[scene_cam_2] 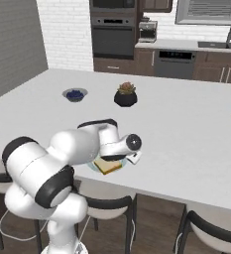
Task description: Start the toaster. Once the lever pops up, take the bread to the plate on the dining counter.
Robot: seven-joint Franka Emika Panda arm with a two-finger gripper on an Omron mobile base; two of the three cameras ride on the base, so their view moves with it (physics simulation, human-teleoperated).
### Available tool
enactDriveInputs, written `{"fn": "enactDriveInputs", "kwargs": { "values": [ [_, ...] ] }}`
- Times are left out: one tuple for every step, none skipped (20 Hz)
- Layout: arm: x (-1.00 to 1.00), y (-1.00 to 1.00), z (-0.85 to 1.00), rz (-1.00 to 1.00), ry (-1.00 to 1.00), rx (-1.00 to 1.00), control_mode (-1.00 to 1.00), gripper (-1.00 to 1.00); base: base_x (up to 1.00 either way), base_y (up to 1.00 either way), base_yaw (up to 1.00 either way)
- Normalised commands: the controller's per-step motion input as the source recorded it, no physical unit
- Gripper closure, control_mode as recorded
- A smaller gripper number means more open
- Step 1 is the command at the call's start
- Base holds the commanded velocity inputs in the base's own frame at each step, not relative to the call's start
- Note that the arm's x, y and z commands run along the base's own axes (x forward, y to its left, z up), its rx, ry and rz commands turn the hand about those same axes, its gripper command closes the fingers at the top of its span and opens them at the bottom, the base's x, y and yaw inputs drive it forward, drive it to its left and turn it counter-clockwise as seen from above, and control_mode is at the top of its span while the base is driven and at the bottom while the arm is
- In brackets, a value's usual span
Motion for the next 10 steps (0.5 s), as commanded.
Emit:
{"fn": "enactDriveInputs", "kwargs": {
  "values": [
    [-0.23,-0.53,0.71,-0.22,0.09,-0.02,-1.0,-1.0,0.0,0.0,0.0],
    [-0.31,-0.43,0.83,-0.2,0.06,-0.03,-1.0,-1.0,0.0,0.0,0.0],
    [-0.36,-0.32,0.94,-0.18,0.07,-0.03,-1.0,-1.0,0.0,0.0,0.0],
    [-0.58,-0.14,1.0,-0.15,0.04,-0.02,-1.0,-1.0,0.0,0.0,0.0],
    [-0.72,-0.02,1.0,-0.11,0.02,-0.01,-1.0,-1.0,0.0,0.0,0.0],
    [-0.92,0.0,1.0,-0.08,0.0,0.0,-1.0,-1.0,0.0,0.0,0.0],
    [-0.98,0.0,1.0,-0.06,0.0,0.0,-1.0,-1.0,0.0,0.0,0.0],
    [-1.0,0.0,1.0,-0.04,0.04,-0.01,-1.0,-1.0,0.0,0.0,0.0],
    [-1.0,0.12,1.0,-0.02,0.07,-0.04,-1.0,-1.0,0.0,0.0,0.0],
    [-1.0,0.21,1.0,-0.01,0.11,-0.06,-1.0,-1.0,0.0,0.0,0.0]
  ]
}}
